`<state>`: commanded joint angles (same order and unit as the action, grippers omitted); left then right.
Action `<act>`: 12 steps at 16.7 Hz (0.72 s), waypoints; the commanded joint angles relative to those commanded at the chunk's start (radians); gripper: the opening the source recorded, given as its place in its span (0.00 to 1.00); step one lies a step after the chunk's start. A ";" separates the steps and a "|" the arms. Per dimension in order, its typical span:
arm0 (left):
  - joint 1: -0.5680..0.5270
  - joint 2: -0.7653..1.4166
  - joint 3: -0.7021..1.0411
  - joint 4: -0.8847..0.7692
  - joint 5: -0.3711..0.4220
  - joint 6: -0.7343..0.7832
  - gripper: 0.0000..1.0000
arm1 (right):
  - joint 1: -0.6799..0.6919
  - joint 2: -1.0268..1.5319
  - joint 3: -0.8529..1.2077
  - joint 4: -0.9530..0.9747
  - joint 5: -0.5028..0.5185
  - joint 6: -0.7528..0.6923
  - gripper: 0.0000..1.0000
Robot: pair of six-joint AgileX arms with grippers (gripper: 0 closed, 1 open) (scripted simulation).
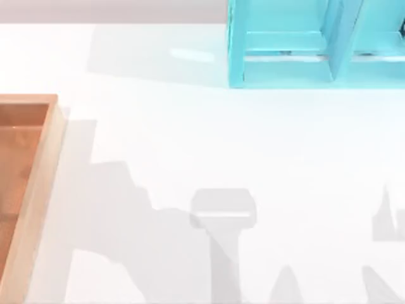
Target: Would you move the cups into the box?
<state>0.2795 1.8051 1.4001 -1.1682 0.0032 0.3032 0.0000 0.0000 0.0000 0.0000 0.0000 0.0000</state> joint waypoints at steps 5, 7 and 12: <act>-0.002 0.000 0.000 0.000 0.000 0.000 1.00 | 0.000 0.000 0.000 0.000 0.000 0.000 1.00; -0.002 0.001 0.016 -0.016 0.000 0.000 1.00 | 0.000 0.000 0.000 0.000 0.000 0.000 1.00; -0.001 0.015 0.209 -0.200 0.001 -0.002 1.00 | 0.000 0.000 0.000 0.000 0.000 0.000 1.00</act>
<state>0.2782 1.8199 1.6096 -1.3687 0.0047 0.3014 0.0000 0.0000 0.0000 0.0000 0.0000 0.0000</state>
